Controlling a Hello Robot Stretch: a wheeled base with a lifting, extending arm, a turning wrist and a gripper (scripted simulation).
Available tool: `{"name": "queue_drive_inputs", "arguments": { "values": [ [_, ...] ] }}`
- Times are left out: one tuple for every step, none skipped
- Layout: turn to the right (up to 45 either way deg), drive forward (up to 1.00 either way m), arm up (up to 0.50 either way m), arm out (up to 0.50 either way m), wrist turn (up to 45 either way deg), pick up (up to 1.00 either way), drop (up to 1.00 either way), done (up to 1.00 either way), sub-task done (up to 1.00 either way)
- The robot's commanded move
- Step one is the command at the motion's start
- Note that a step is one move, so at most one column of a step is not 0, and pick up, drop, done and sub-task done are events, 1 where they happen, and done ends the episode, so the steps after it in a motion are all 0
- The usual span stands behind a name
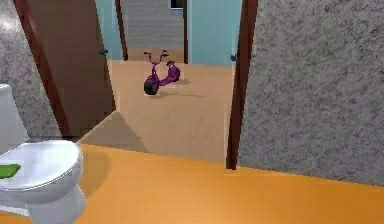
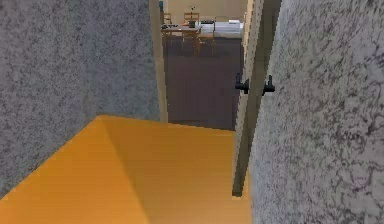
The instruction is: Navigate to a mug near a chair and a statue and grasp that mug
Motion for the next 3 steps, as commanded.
{"name": "queue_drive_inputs", "arguments": {
  "values": [
    [6.0,0.00,0.00,0.00,0.0,0.00,0.00,0.00,0.00],
    [0.0,0.35,0.00,0.00,0.0,0.00,0.00,0.00,0.00],
    [-42.0,0.00,0.00,0.00,0.0,0.00,0.00,0.00,0.00]
  ]
}}
